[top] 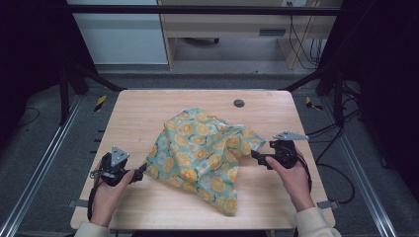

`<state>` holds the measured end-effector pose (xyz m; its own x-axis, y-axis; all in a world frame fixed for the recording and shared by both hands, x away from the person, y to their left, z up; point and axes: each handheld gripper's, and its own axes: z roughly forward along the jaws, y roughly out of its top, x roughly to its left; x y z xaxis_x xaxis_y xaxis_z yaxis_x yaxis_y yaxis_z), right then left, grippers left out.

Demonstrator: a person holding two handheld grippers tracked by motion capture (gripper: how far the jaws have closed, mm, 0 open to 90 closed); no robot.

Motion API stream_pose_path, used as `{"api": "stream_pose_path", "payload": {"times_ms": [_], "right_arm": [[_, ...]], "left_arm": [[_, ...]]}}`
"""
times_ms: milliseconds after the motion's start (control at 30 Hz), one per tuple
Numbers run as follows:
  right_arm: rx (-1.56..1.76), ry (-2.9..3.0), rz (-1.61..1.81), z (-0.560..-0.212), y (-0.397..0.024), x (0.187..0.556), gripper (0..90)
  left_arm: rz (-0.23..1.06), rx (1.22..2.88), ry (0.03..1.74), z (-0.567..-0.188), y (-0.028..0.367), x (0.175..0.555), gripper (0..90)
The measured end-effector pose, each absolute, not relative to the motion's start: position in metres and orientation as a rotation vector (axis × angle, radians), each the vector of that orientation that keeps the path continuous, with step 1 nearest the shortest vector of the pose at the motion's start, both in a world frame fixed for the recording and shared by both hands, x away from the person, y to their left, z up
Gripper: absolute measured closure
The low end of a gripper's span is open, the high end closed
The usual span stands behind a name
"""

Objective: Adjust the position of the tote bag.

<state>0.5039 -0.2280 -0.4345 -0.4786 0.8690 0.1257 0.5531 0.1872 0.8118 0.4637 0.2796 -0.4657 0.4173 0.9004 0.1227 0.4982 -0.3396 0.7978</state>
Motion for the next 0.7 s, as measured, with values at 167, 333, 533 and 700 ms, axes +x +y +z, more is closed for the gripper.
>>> {"api": "stream_pose_path", "payload": {"times_ms": [167, 333, 533, 700], "right_arm": [[1.319, 2.062, 1.182, -0.409, -0.223, 0.521, 15.7], [1.384, 2.104, 1.125, -0.417, -0.218, 0.542, 15.6], [1.490, 2.132, 1.118, -0.445, -0.221, 0.549, 15.3], [1.459, 2.208, 1.149, -0.455, -0.219, 0.543, 54.4]], "left_arm": [[0.746, 1.984, 1.191, -0.467, 0.281, 0.463, 10.5], [0.749, 1.979, 1.181, -0.465, 0.281, 0.462, 10.5], [0.742, 1.984, 1.178, -0.466, 0.280, 0.463, 10.5], [0.762, 1.984, 1.150, -0.460, 0.277, 0.461, 10.5]]}}
